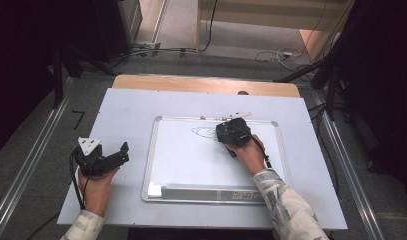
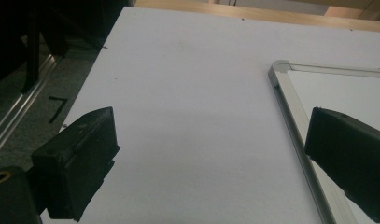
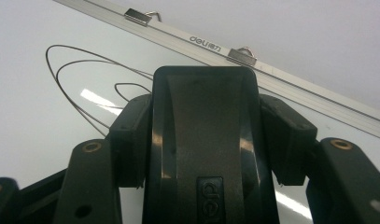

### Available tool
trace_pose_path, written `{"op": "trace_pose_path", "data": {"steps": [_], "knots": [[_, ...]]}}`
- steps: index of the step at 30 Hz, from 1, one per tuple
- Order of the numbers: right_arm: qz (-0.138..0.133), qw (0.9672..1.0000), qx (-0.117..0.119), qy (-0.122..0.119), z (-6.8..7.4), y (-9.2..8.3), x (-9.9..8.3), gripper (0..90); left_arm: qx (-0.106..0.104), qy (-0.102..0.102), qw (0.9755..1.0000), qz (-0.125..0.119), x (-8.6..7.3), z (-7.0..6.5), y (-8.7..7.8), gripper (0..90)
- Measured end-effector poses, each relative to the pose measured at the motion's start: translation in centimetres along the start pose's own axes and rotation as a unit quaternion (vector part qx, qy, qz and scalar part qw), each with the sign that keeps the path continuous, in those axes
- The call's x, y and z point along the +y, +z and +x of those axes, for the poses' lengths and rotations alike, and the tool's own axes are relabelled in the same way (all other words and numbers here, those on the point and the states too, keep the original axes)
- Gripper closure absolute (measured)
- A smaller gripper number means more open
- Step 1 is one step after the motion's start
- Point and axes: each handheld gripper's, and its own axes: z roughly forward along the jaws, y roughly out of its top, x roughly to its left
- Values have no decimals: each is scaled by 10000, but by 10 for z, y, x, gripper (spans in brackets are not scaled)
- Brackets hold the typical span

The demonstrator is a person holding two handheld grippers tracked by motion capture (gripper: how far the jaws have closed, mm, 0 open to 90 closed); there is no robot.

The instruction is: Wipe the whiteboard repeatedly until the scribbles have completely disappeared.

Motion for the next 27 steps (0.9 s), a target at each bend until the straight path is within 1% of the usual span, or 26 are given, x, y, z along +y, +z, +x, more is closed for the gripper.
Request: {"op": "trace_pose_path", "data": {"steps": [4,7,15,27], "knots": [[0,10000,6,-48,5,2,3,388,-7,-3,10000,2,0,0,0,30],[-18,10000,29,-37,9,4,4,388,-11,-6,10000,3,0,0,0,30],[-31,10000,51,-69,14,7,7,388,-21,-6,10000,-2,0,0,0,31],[-46,9998,153,-128,26,11,12,388,-32,-8,10000,-6,0,1,0,31]]}}
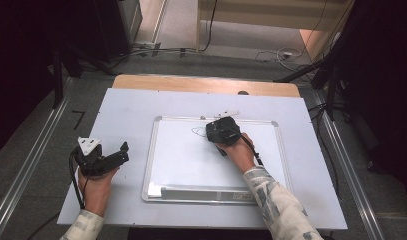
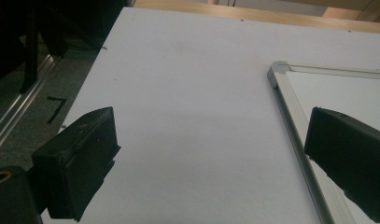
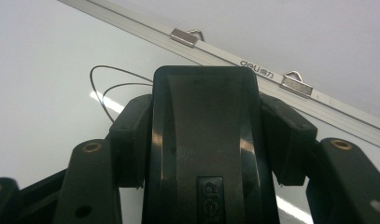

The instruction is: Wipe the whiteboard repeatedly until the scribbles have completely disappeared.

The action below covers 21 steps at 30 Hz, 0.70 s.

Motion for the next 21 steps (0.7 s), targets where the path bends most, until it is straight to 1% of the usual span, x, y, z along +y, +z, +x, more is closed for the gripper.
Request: {"op": "trace_pose_path", "data": {"steps": [10,11,17,21], "knots": [[-21,10000,71,-54,7,4,4,388,0,-7,10000,-3,0,0,0,32],[-29,9999,78,-92,8,4,4,388,-1,-3,10000,1,0,0,0,32],[-20,9999,98,-140,13,7,8,388,-5,-7,10000,0,0,0,0,32],[-27,9999,102,-134,17,9,10,388,-13,-10,10000,-8,0,0,0,32]]}}
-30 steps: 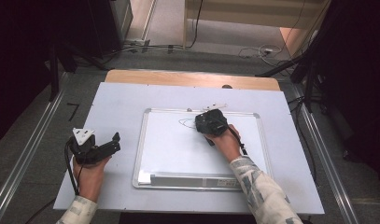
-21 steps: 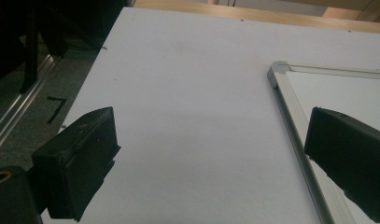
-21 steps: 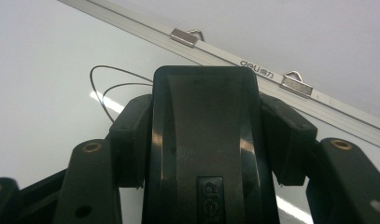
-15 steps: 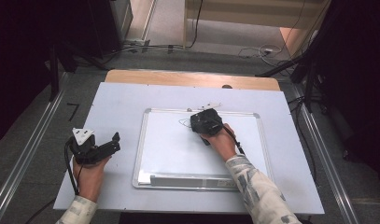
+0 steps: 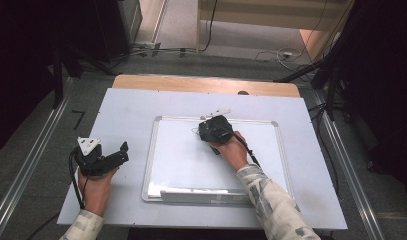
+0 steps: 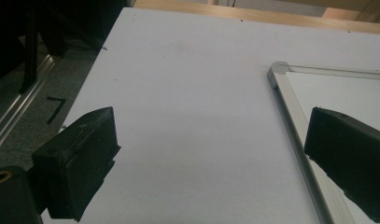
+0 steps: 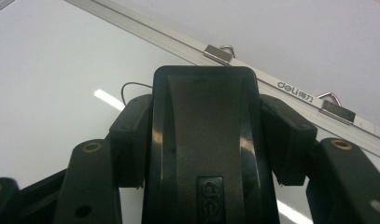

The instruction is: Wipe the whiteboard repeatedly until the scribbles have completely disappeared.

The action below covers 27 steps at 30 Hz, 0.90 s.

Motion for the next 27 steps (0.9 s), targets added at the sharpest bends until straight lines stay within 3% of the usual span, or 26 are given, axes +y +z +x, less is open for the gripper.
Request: {"op": "trace_pose_path", "data": {"steps": [27], "knots": [[4,9998,120,-134,22,9,11,388,-21,-4,10000,-3,0,0,0,32]]}}
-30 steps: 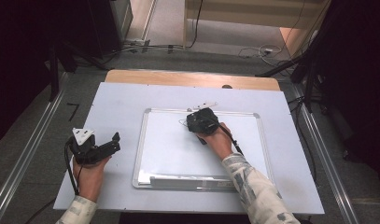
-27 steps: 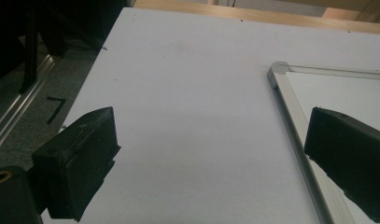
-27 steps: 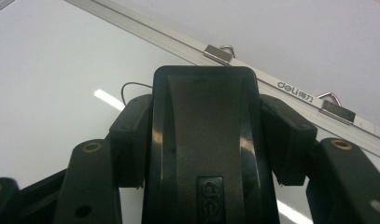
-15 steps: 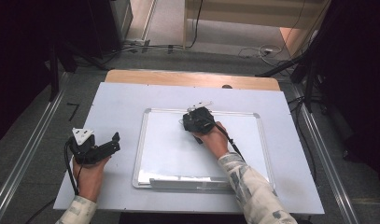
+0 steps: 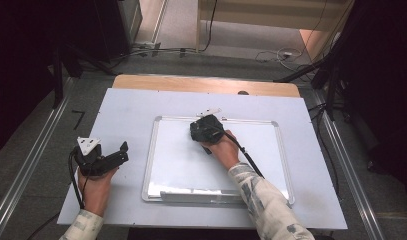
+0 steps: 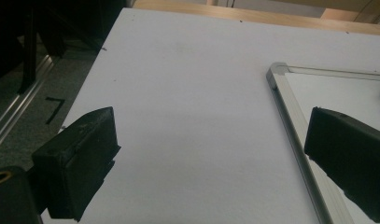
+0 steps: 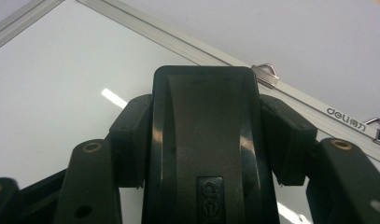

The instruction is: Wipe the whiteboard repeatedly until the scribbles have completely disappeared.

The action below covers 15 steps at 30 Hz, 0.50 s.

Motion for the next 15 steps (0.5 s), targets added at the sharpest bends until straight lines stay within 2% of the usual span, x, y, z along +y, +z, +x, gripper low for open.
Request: {"op": "trace_pose_path", "data": {"steps": [15], "knots": [[-7,9998,140,-122,11,2,3,388,0,0,10000,0,0,0,0,32]]}}
